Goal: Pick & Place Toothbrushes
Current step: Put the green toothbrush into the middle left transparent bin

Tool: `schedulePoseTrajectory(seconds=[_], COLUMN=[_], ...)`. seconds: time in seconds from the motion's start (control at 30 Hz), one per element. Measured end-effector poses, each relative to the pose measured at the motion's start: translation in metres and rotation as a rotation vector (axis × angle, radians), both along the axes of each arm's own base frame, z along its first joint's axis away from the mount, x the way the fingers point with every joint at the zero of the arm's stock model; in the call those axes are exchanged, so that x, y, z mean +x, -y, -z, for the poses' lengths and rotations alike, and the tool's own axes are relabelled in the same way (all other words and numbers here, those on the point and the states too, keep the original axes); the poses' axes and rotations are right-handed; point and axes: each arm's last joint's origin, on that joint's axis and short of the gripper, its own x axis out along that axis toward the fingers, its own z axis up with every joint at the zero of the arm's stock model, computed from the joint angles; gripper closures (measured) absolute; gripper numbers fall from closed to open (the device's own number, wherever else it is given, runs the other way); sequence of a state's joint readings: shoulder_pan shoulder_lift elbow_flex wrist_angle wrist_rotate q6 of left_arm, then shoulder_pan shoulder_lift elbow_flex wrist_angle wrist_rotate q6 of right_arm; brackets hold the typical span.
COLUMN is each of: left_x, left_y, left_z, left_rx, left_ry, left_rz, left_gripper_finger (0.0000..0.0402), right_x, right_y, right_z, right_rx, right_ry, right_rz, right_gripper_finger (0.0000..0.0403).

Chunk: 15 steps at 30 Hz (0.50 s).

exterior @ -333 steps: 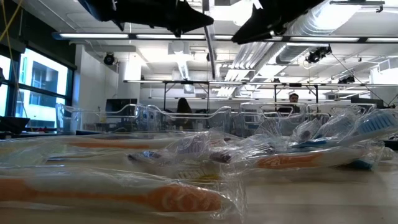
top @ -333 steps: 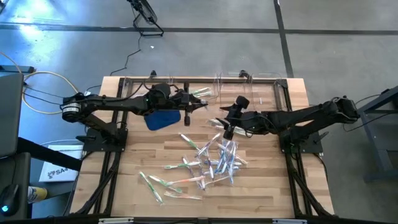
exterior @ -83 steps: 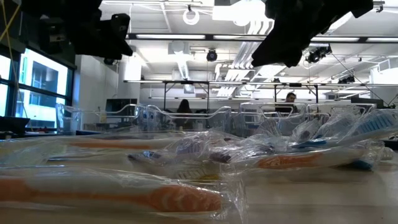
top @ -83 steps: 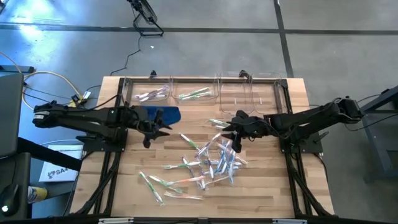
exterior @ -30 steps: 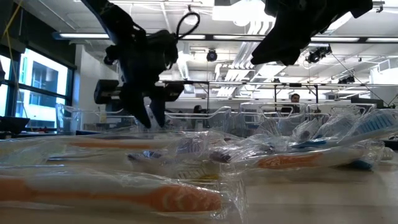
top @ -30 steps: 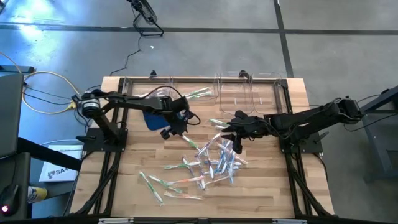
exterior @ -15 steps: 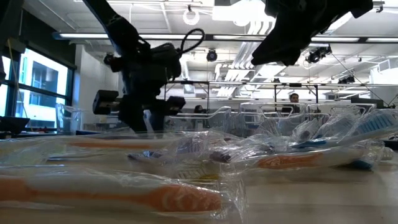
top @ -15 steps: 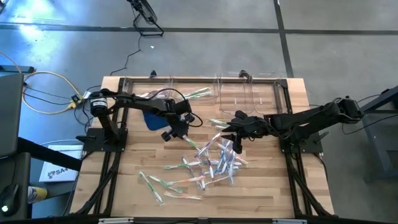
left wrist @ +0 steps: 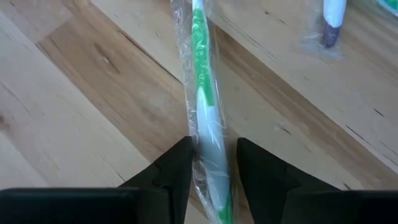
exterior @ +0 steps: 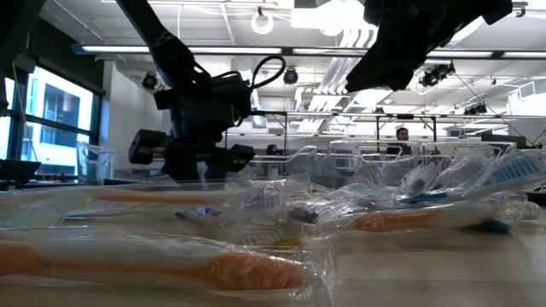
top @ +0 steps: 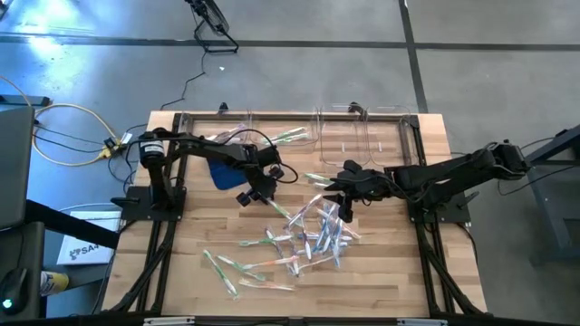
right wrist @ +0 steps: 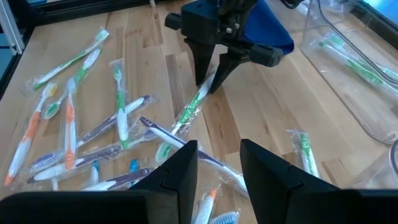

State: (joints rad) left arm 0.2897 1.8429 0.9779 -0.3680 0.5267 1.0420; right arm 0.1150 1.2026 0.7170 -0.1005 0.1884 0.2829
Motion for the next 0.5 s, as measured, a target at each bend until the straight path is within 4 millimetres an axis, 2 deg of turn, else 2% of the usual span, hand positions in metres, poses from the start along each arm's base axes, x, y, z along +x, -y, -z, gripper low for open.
schedulePoseTrajectory(seconds=[0.1,0.37,0.5], left_x=[0.0008,0.0022,0.0022], left_y=[0.0,0.0003,0.0004], left_z=[-0.0001,0.0001,0.0003], left_rx=[-0.004,-0.003,-0.003], left_ry=[0.009,0.023,0.022], left_rz=[0.002,0.004,0.004], left_gripper_finger=[0.0288,0.0356,0.0376], right_x=[0.0,0.0,0.0], right_y=[0.0,0.0,0.0], right_z=[0.0,0.0,0.0], right_rx=[0.0,0.005,0.006], right_ry=[0.0,0.001,0.0], right_rz=[0.0,0.003,0.004], right_gripper_finger=[0.0289,0.0289,0.0289])
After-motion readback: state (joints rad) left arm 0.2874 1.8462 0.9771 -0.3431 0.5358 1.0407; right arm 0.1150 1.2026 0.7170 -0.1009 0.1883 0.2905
